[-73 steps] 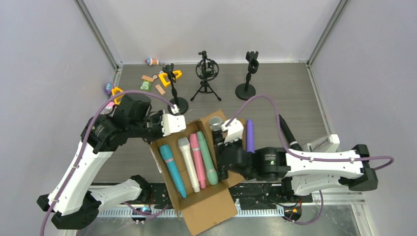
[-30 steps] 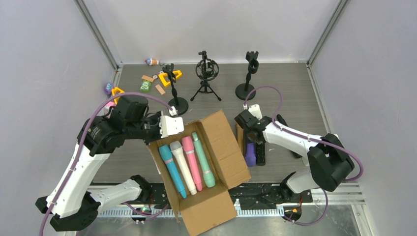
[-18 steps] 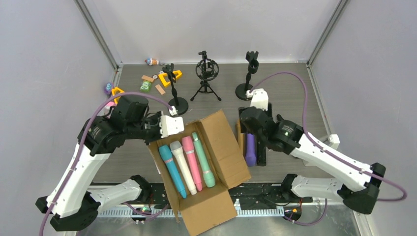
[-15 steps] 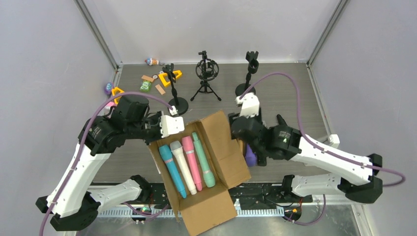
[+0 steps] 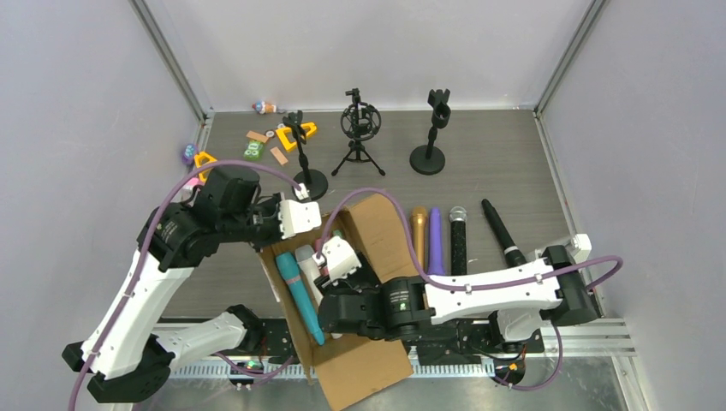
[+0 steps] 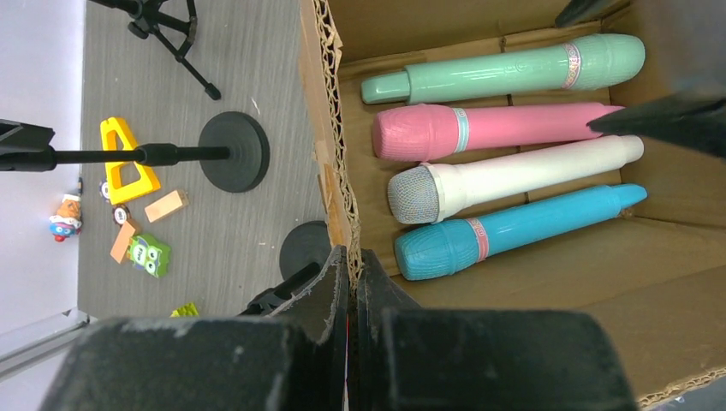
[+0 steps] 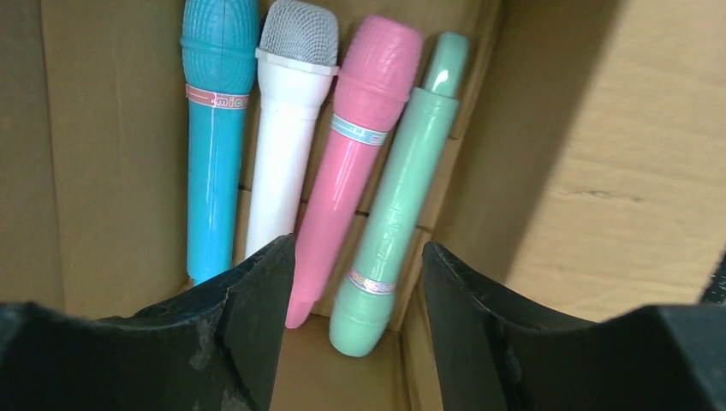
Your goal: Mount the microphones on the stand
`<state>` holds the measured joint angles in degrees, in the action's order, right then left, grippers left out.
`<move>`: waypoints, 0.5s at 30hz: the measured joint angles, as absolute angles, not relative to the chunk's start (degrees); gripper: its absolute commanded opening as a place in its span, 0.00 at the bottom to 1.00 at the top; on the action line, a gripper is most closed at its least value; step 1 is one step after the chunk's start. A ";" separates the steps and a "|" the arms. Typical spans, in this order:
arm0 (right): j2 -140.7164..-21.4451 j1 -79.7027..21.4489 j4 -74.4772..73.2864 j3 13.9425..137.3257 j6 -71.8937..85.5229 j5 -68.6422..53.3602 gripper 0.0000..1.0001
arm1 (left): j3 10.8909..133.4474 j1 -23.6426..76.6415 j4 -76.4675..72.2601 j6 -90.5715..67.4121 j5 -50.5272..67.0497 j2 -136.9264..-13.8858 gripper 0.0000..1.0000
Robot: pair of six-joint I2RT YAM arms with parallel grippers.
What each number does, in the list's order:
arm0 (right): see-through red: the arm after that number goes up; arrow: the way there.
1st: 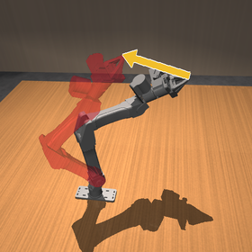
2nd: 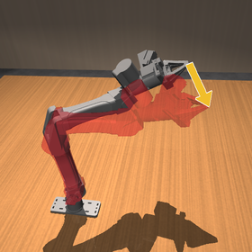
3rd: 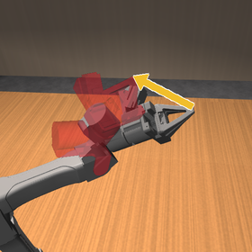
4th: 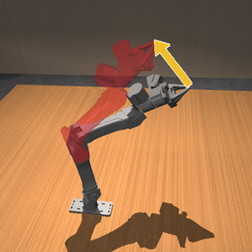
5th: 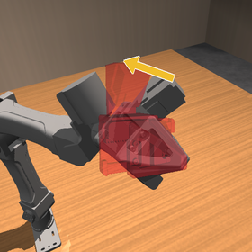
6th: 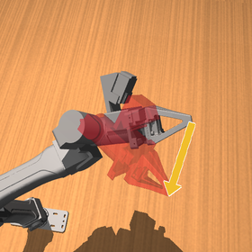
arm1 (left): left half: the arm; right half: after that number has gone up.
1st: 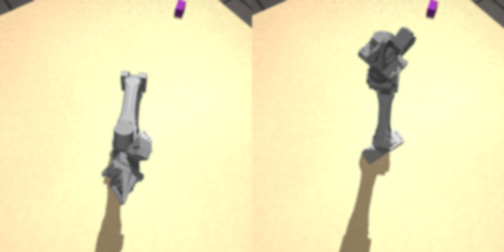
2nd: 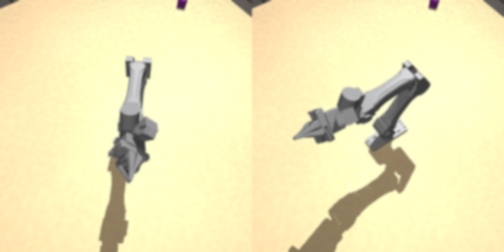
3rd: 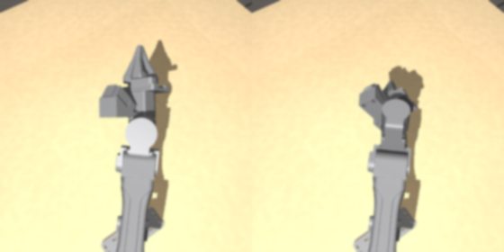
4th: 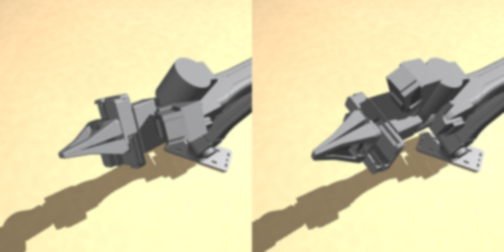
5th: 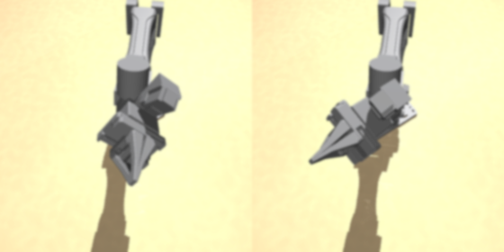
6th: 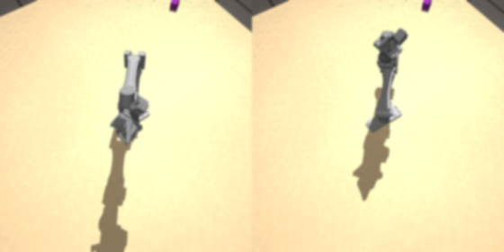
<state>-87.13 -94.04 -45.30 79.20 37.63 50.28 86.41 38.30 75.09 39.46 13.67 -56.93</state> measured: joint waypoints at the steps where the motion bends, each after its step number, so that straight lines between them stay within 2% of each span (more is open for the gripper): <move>1: -87.77 -93.84 -43.86 78.61 37.63 49.58 0.60 | 86.41 38.30 75.11 39.44 13.63 -56.82 0.00; 8: -93.17 -90.98 -38.04 74.72 38.52 46.15 0.58 | 86.41 38.30 75.37 39.64 13.47 -56.07 0.00; 15: -96.84 -86.43 -38.57 71.44 41.69 43.64 0.59 | 86.41 38.30 75.88 40.05 13.43 -55.66 0.00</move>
<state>-96.84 -86.43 -38.57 71.44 41.69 43.64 86.41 38.30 75.88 40.05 13.43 -55.66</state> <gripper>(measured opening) 0.588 0.007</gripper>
